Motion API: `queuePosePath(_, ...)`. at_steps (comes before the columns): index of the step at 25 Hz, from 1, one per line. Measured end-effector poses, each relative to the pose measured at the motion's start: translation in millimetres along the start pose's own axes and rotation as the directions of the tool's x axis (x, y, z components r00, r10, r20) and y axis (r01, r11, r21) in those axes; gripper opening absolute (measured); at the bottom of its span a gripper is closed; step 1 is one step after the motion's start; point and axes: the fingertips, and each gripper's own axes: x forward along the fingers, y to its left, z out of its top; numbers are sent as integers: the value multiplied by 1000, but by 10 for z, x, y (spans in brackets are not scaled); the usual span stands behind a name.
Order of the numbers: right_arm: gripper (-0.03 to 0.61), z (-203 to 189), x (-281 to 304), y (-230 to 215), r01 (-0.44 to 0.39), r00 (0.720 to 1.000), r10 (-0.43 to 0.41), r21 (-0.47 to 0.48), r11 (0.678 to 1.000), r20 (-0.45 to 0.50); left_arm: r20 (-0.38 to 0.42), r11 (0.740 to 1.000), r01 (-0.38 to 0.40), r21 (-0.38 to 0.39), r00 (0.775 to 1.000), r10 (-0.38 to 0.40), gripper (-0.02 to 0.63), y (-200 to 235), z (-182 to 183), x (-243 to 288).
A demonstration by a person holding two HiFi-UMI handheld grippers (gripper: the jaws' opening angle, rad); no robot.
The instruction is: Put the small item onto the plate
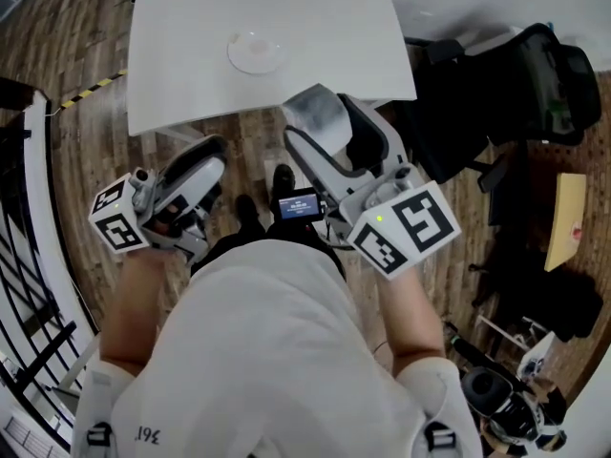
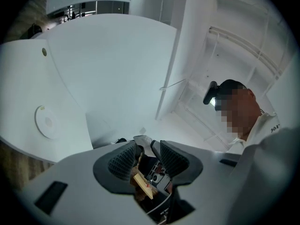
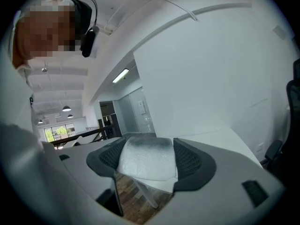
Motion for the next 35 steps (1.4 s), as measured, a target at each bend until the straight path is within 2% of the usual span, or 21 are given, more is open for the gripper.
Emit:
queuePosePath(5,310,-88,272,-296,-71,996,68,-31,997,-64,19,996,-72,47,997,71,147,293,58,231)
queuePosePath(11,310,-150,522,-674,-141,985,137,-38,989,-103,30,990,-129,56,991,128,148,639,61,559)
queuePosePath(16,310,-234,731,-824,-183,974,175,-44,982,-142,44,982,-177,66,984,174,147,819,132,616)
queuePosePath(23,310,-375,1052,-935,-153,973,136,-79,985,-184,23,974,-216,66,976,215,149,1099,269,544)
queuePosePath(30,310,-515,1307,-948,-117,973,101,-65,991,-208,-8,975,-216,59,976,217,147,1300,452,425)
queuePosePath(35,310,-644,1517,-1014,-82,970,66,-58,995,-235,-28,968,-247,48,968,248,147,1583,491,356)
